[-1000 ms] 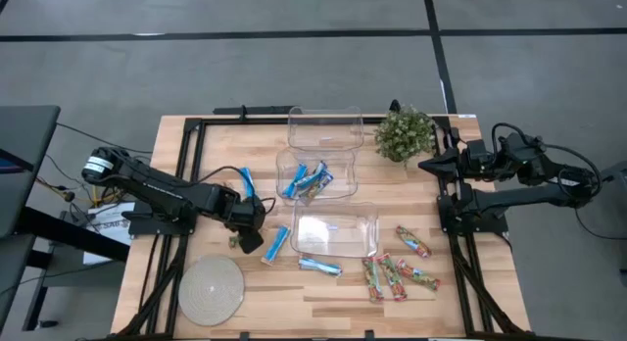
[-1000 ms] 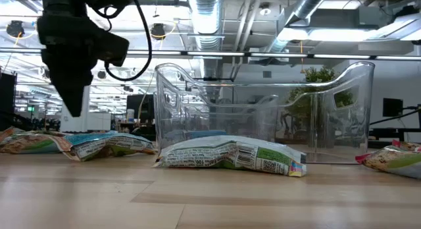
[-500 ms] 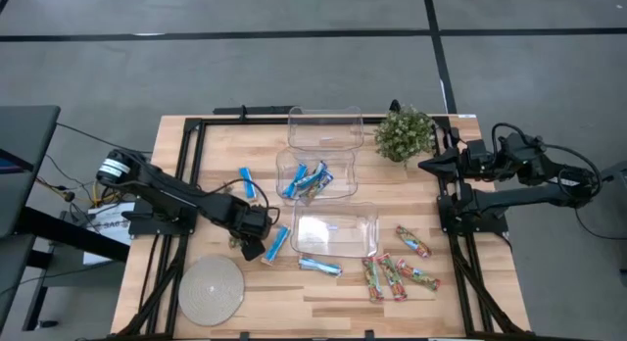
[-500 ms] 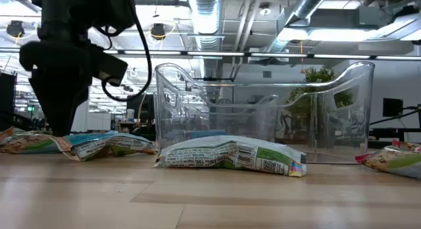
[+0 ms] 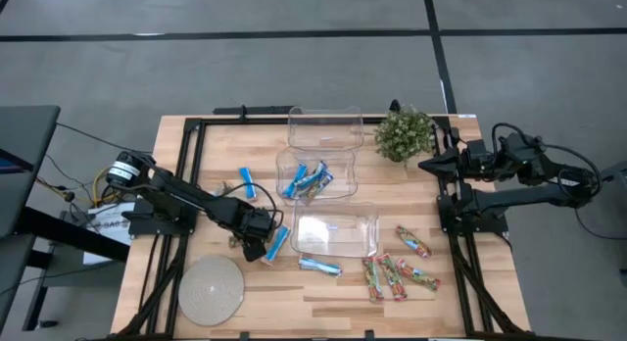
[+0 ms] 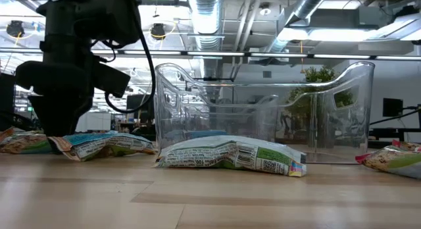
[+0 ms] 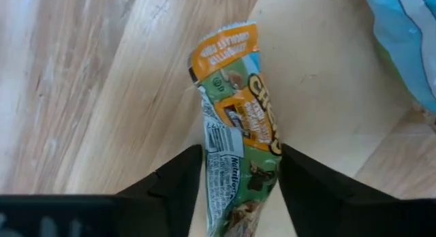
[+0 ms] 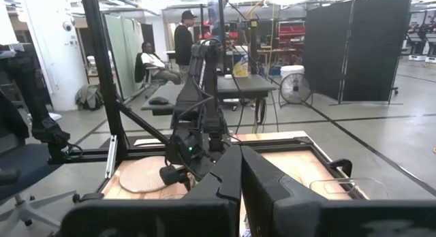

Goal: Pick and place Granola Bars by type
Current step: Put the yellow granola bar into the bottom transparent bin

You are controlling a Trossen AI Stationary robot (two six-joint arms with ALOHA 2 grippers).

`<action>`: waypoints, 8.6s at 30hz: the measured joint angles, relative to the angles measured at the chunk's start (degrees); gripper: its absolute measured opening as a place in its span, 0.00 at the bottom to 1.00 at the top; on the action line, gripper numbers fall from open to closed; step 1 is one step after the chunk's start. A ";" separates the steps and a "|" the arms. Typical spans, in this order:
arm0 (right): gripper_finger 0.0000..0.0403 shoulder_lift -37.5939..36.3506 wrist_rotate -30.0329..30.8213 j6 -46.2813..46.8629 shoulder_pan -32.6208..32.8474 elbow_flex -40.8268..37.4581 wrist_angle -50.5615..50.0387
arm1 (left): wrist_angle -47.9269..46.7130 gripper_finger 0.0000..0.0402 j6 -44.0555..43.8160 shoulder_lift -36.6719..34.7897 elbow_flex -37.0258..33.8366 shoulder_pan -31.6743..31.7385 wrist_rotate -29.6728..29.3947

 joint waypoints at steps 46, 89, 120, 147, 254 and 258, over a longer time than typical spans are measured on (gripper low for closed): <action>0.00 0.00 -0.01 0.01 0.00 0.00 -0.02 | 21.32 0.03 -8.25 -32.36 -0.24 6.35 -10.07; 0.00 0.02 -0.01 0.00 -0.02 0.00 0.06 | 26.05 0.04 -2.51 0.62 24.39 8.12 -7.31; 0.00 0.02 0.00 0.00 0.00 0.02 0.01 | 16.39 0.04 -28.03 5.29 24.21 8.31 -10.38; 0.00 0.02 0.00 0.00 -0.01 0.02 -0.02 | 14.85 0.04 -35.06 8.01 24.21 6.97 -6.40; 0.00 0.02 -0.01 0.01 -0.01 0.00 -0.01 | -46.64 0.32 -31.90 -1.49 43.51 5.58 -17.43; 0.00 0.02 -0.01 -0.01 -0.02 0.00 -0.02 | -51.86 0.32 -31.69 -2.84 42.98 5.91 -17.54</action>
